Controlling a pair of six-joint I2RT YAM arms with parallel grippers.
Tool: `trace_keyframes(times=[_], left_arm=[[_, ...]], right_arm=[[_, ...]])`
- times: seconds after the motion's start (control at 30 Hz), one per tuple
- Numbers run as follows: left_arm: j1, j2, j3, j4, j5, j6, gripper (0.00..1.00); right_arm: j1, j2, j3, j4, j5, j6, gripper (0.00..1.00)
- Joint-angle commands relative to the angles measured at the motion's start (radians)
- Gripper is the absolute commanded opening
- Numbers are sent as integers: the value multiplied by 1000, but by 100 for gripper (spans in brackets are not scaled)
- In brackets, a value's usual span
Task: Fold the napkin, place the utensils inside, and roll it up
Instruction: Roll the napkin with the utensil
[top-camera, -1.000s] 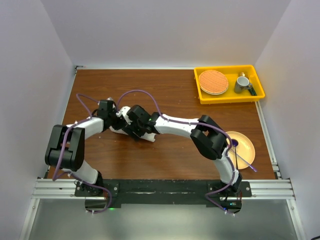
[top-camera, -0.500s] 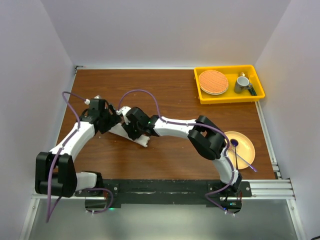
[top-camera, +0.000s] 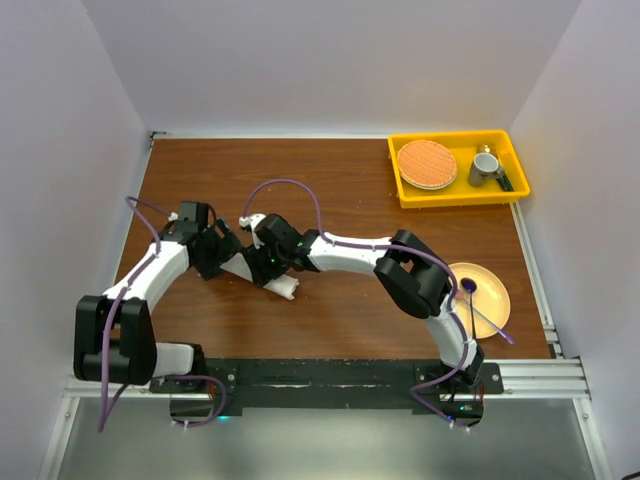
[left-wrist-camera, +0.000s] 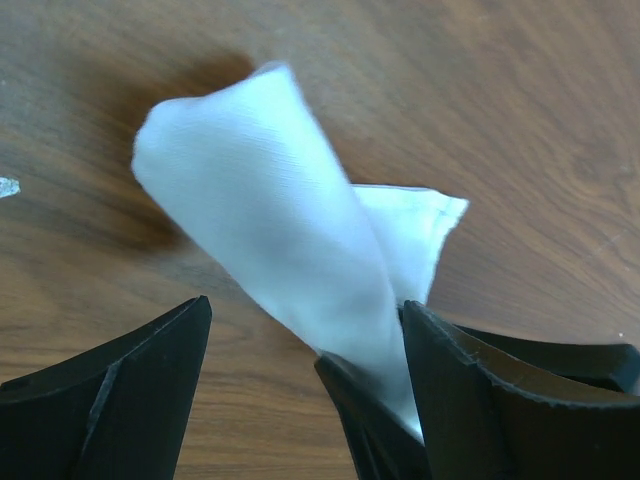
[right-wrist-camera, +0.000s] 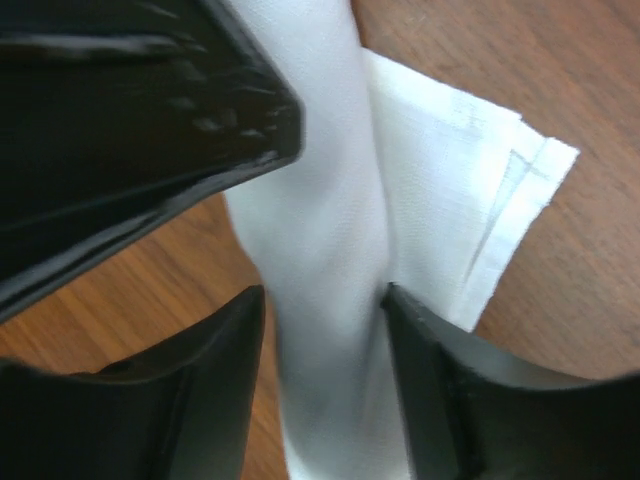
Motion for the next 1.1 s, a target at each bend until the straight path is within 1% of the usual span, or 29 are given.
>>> trace_keyframes(times=[0.0, 0.07, 0.17, 0.37, 0.43, 0.53, 0.67, 0.8, 0.83, 0.87, 0.93, 0.97, 1.07], left_arm=[[16, 7, -23, 38, 39, -20, 82], [16, -46, -26, 52, 17, -12, 82], [18, -108, -16, 31, -43, 0, 83], [22, -136, 20, -69, -118, -17, 85], [29, -137, 20, -98, -153, -38, 87], [55, -154, 10, -94, -187, -41, 87], [76, -171, 10, -104, -210, -40, 87], [76, -166, 4, -109, -192, -44, 85], [76, -163, 0, -109, -181, -46, 85], [76, -160, -6, -106, -169, -46, 85], [76, -145, -16, -85, -113, -44, 86], [76, -139, -30, -75, -63, -44, 88], [76, -111, -62, -17, 18, -51, 89]], right_arm=[[-1, -16, -22, -47, -11, -24, 69], [-1, -25, -4, -66, -6, -55, 73], [0, -37, 41, -107, 8, -99, 77], [10, -60, 94, -159, 64, -190, 85], [22, -68, 93, -156, 104, -228, 88], [39, -67, 100, -155, 150, -272, 91], [68, -36, 143, -185, 210, -311, 91], [91, 13, 196, -225, 272, -346, 89], [91, 18, 199, -230, 282, -343, 88], [91, 24, 200, -231, 287, -340, 83], [91, 30, 191, -227, 295, -334, 81], [93, 30, 179, -219, 292, -333, 81], [91, 9, 127, -189, 263, -323, 80]])
